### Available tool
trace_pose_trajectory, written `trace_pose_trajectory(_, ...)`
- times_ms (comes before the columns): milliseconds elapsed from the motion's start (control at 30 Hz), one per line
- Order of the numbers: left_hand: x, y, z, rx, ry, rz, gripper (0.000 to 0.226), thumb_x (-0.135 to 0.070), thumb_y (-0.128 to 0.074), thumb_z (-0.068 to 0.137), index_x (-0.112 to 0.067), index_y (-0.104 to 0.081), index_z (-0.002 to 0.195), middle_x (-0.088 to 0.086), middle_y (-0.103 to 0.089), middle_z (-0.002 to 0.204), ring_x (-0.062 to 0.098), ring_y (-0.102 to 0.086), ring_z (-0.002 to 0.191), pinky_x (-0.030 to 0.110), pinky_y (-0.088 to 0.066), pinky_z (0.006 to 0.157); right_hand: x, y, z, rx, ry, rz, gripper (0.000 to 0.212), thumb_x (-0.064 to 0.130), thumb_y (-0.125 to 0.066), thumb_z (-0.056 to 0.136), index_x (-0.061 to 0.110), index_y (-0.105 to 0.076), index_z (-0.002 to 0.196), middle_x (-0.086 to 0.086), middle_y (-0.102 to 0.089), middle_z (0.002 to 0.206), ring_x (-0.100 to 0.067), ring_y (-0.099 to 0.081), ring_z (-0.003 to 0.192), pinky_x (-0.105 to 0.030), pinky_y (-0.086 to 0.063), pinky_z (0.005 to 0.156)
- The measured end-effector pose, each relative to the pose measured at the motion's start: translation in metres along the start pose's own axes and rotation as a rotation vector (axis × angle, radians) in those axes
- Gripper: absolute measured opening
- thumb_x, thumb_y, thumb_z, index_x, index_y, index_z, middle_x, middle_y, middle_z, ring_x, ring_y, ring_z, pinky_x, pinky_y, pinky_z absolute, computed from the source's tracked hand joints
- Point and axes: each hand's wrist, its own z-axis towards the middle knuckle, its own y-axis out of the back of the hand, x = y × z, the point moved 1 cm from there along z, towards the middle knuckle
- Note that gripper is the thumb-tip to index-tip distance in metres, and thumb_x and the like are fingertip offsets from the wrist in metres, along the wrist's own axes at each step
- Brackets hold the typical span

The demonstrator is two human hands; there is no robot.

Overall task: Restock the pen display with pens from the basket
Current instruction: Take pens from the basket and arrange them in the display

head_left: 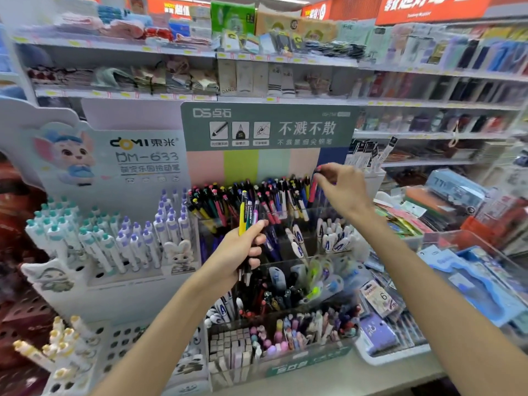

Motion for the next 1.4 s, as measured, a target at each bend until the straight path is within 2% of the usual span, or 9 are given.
trace_pose_trajectory(267,-0.003,0.006,0.002,0.001,-0.034,0.033,0.022,-0.014,-0.033,0.101,-0.014,-0.034,0.079,-0.007,-0.039,0.052,0.003,-0.026,0.037,0.014,-0.021,0.033,-0.008,-0.03,0.012,0.203,-0.152,-0.125,0.018,0.016,-0.067,0.082,0.014,-0.067,0.1,-0.012,-0.071,0.096,-0.032,-0.065,0.096,-0.038,-0.052,0.083)
trace_pose_trajectory(433,0.0,0.005,0.004,0.005,-0.058,-0.024,0.011,-0.014,-0.035,0.102,-0.009,-0.044,0.097,-0.001,-0.051,0.064,0.006,-0.04,0.042,0.017,-0.034,0.037,0.025,-0.011,-0.019,-0.006,-0.033,-0.02,0.023,0.028,-0.063,0.089,0.014,-0.067,0.107,0.0,-0.065,0.097,-0.012,-0.058,0.081,-0.018,-0.041,0.069)
trace_pose_trajectory(600,0.007,-0.013,0.003,0.065,-0.021,0.014,0.023,-0.02,-0.042,0.102,-0.007,-0.061,0.102,-0.003,-0.071,0.072,0.004,-0.062,0.057,0.02,-0.054,0.052,0.045,-0.009,-0.06,0.493,-0.267,0.382,0.022,0.039,-0.062,0.089,0.022,-0.073,0.097,0.019,-0.058,0.055,0.003,-0.048,0.052,-0.011,-0.039,0.051)
trace_pose_trajectory(733,0.008,-0.014,0.009,0.016,-0.072,0.219,0.026,-0.03,-0.04,0.102,-0.025,-0.065,0.106,-0.004,-0.065,0.123,0.009,-0.054,0.116,0.032,-0.04,0.103,0.031,0.006,-0.055,0.269,-0.405,0.686,0.017,0.022,-0.061,0.091,0.011,-0.07,0.101,0.003,-0.065,0.074,-0.003,-0.058,0.064,-0.011,-0.048,0.057)
trace_pose_trajectory(833,0.008,-0.006,0.01,-0.018,-0.104,0.255,0.024,-0.03,-0.037,0.103,-0.03,-0.06,0.11,-0.013,-0.063,0.12,0.007,-0.049,0.122,0.038,-0.028,0.112,0.011,0.027,-0.039,-0.155,-0.404,0.715,0.014,0.016,-0.057,0.094,0.01,-0.066,0.102,-0.001,-0.065,0.084,-0.009,-0.061,0.075,-0.016,-0.053,0.068)
trace_pose_trajectory(967,0.008,0.001,0.008,0.027,-0.055,0.031,0.021,-0.021,-0.041,0.102,-0.018,-0.06,0.111,-0.004,-0.06,0.076,0.01,-0.057,0.062,0.029,-0.057,0.069,-0.008,0.029,-0.021,-0.334,-0.224,0.301,0.019,0.018,-0.059,0.093,0.009,-0.069,0.107,-0.004,-0.069,0.09,-0.015,-0.066,0.081,-0.024,-0.054,0.077)
trace_pose_trajectory(1033,0.009,0.003,0.006,0.052,-0.042,0.018,0.02,-0.02,-0.04,0.102,-0.017,-0.059,0.109,-0.005,-0.043,0.059,0.005,-0.037,0.043,0.018,-0.041,0.042,-0.009,0.022,-0.015,-0.252,-0.139,0.188,0.021,0.018,-0.06,0.092,0.007,-0.07,0.106,-0.006,-0.071,0.091,-0.016,-0.065,0.08,-0.026,-0.053,0.076)
trace_pose_trajectory(1233,0.004,0.006,0.007,0.037,0.034,-0.042,0.009,-0.023,-0.045,0.1,-0.015,-0.048,0.104,-0.007,-0.03,0.055,0.002,-0.024,0.037,0.013,-0.017,0.032,-0.007,-0.007,0.003,0.126,-0.026,-0.068,0.023,0.023,-0.069,0.084,0.009,-0.074,0.101,-0.011,-0.073,0.091,-0.026,-0.067,0.088,-0.036,-0.052,0.079)
trace_pose_trajectory(1400,-0.005,0.012,0.001,0.058,0.029,-0.194,0.011,-0.022,-0.034,0.098,-0.013,-0.038,0.093,-0.004,-0.031,0.058,0.004,-0.024,0.037,0.013,-0.016,0.029,-0.014,-0.022,0.006,0.139,-0.14,-0.059,0.025,0.025,-0.077,0.077,0.012,-0.073,0.098,-0.008,-0.073,0.088,-0.024,-0.067,0.086,-0.035,-0.053,0.078)
